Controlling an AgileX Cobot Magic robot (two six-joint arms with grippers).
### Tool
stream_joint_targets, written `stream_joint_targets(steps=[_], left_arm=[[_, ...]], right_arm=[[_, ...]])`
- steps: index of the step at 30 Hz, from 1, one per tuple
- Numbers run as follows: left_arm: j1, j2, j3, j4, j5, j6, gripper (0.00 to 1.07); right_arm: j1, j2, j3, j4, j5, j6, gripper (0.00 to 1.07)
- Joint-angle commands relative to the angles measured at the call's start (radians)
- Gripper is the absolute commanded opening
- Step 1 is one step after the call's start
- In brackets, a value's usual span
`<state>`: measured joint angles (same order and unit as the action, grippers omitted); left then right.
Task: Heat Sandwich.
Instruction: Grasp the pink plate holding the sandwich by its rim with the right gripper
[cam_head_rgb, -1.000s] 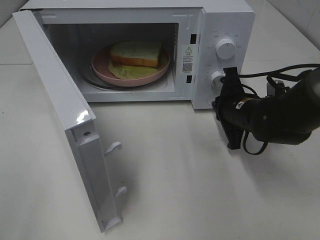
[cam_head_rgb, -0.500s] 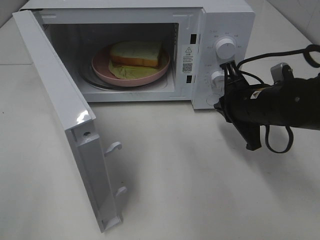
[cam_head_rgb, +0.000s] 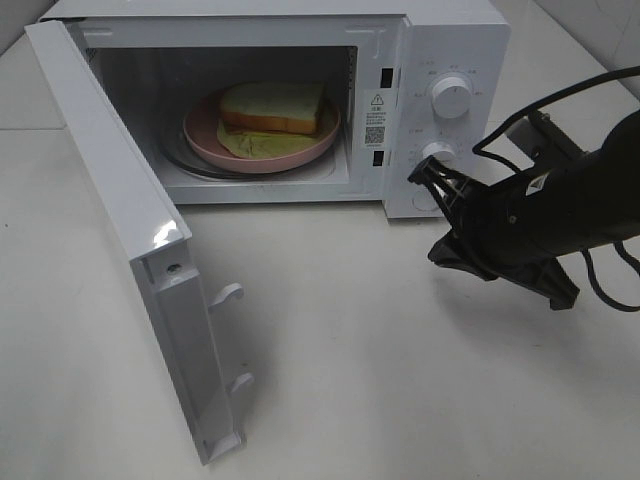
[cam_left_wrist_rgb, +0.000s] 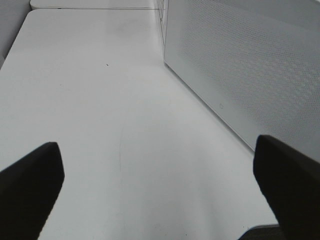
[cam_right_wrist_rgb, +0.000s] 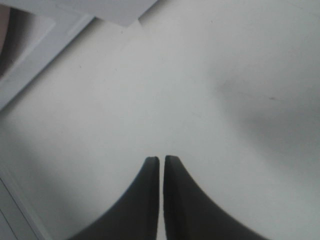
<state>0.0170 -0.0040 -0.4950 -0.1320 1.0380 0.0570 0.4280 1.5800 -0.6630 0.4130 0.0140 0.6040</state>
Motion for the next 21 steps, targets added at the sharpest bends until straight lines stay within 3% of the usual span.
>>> stream_joint_targets(steps=[1, 12, 21], left_arm=[[0.004, -0.024, 0.003, -0.004, -0.004, -0.003, 0.98], [0.004, -0.024, 0.003, -0.004, -0.004, -0.003, 0.98], [0.004, -0.024, 0.003, -0.004, -0.004, -0.003, 0.98]], right_arm=[[-0.006, -0.026, -0.003, -0.015, 0.112, -0.118, 0.07], [-0.006, -0.050, -0.008, -0.019, 0.302, -0.312, 0.08], [-0.006, -0.050, -0.114, -0.148, 0.574, -0.572, 0.09]])
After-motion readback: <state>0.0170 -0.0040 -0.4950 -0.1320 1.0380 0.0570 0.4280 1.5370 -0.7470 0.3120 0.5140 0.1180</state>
